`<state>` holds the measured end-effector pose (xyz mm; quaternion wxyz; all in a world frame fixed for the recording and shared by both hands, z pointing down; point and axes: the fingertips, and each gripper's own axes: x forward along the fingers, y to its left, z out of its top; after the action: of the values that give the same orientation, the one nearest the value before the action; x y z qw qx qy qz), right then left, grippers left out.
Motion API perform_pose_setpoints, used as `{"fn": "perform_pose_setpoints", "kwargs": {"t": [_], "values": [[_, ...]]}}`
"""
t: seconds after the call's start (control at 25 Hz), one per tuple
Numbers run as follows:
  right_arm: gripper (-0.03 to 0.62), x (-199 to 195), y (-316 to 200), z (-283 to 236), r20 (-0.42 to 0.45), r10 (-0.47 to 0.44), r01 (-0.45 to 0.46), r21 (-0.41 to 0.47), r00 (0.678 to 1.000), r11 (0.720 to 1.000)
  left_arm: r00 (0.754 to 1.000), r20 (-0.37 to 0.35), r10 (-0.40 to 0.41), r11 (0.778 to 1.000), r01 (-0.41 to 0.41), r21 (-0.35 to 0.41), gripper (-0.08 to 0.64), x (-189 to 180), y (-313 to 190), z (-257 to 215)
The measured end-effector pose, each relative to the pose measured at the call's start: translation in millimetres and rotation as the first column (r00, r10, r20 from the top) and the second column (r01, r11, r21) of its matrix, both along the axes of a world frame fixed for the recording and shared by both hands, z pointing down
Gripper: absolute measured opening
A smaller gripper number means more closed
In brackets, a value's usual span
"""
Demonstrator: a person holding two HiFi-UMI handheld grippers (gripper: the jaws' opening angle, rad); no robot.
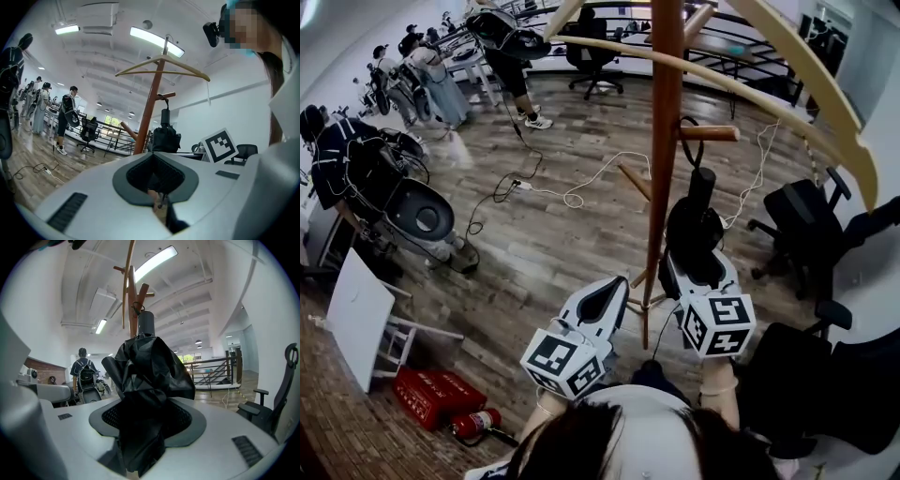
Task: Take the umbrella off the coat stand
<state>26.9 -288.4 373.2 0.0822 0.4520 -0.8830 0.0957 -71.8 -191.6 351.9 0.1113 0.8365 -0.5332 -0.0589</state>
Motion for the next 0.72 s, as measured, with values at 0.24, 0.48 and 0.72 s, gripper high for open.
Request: {"fn": "perform_pose_setpoints", "kwargs": {"t": [0.24,0.48,0.72], "values": [[0.249,6.8,1.4,-11.4,0.013,0.011,-0.011,0.02,1.0,1.0,1.0,-0.008,0.013,1.0,-0.013,0.009,0.009,3.8,4.0,-0.4],[0.249,17.0,2.1,-24.7,0.037,0.021,-0.022,0.035,0.999,0.999,1.0,-0.016,0.017,1.0,-0.017,0.02,0.009,10.5,5.3,-5.8],[0.249,22.6,4.6,-37.2,0.07,0.029,-0.032,0.043,0.997,0.999,0.999,-0.031,0.01,1.0,-0.009,0.025,0.009,10.0,7.8,-9.4]]}}
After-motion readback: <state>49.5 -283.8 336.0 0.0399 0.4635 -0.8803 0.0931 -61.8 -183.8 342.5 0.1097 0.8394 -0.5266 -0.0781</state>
